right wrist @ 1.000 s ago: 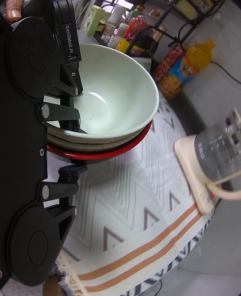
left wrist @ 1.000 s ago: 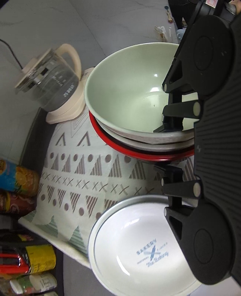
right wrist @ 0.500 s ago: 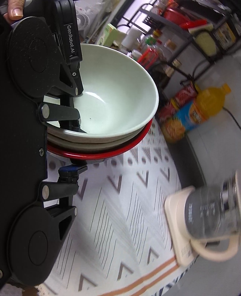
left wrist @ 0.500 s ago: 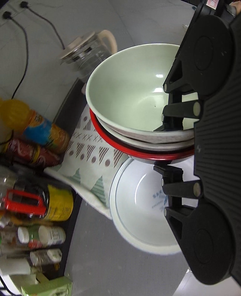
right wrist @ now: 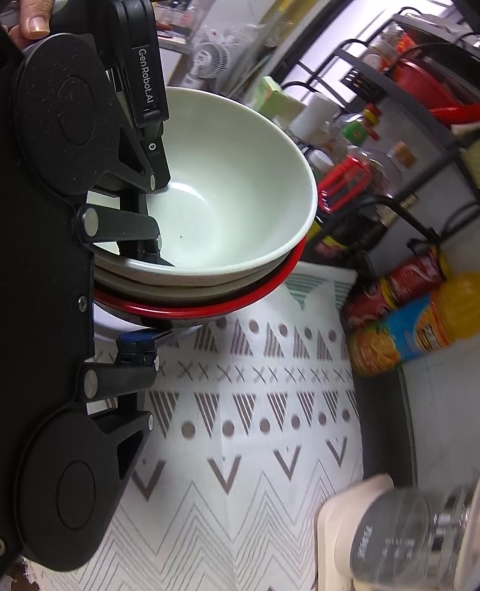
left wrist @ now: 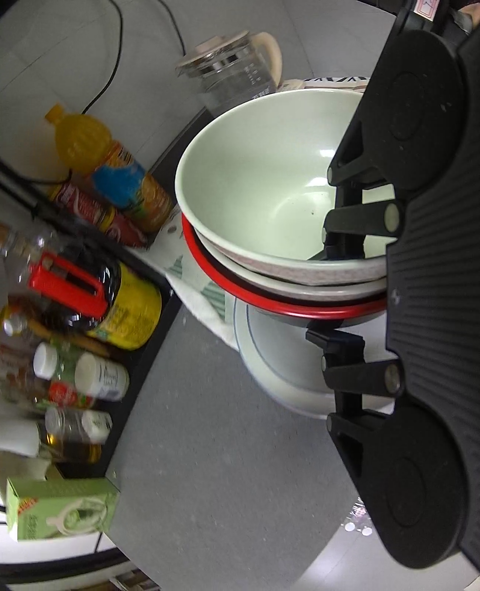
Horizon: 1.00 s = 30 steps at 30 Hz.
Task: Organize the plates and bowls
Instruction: 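Lift the bowl stack with both tools and carry it over the plate stack, then lower the bowl stack onto the plate stack and open both tools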
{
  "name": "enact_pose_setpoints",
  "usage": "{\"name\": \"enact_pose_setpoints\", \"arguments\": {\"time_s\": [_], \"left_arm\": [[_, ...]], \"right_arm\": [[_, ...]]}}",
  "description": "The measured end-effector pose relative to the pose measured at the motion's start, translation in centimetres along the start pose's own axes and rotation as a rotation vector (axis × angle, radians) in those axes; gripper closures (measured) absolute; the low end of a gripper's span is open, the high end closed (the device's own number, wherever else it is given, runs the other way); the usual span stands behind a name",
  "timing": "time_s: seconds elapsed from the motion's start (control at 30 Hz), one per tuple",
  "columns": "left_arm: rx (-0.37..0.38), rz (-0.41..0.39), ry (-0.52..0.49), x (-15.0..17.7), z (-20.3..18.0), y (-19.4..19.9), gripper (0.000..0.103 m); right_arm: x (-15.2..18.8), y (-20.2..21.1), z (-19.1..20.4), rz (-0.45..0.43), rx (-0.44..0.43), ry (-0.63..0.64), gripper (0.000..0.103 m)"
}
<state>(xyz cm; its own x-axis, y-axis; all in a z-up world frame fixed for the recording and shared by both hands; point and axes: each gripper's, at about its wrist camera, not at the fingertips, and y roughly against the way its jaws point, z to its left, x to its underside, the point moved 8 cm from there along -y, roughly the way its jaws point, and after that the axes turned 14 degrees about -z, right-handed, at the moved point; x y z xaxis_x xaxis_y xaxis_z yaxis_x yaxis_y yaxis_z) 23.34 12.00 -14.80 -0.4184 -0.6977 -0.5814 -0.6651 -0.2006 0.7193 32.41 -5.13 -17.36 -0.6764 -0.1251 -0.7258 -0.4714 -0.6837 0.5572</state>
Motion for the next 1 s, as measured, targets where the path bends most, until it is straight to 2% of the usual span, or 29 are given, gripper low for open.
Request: {"name": "enact_pose_setpoints", "arguments": {"time_s": [0.27,0.7,1.0], "left_arm": [[-0.017,0.033,0.036,0.9,2.1,-1.2,0.072],[-0.070,0.060,0.063,2.7,4.2,-2.9,0.072],[-0.072,0.077,0.106,3.4,4.7,-3.5,0.072]], "right_arm": [[1.1,-1.9,1.8,0.056,0.000,0.046,0.075],[3.9,-4.1,1.4,0.153,0.028,0.073,0.075],[3.7,-4.6,1.8,0.143,0.027,0.117,0.075]]}}
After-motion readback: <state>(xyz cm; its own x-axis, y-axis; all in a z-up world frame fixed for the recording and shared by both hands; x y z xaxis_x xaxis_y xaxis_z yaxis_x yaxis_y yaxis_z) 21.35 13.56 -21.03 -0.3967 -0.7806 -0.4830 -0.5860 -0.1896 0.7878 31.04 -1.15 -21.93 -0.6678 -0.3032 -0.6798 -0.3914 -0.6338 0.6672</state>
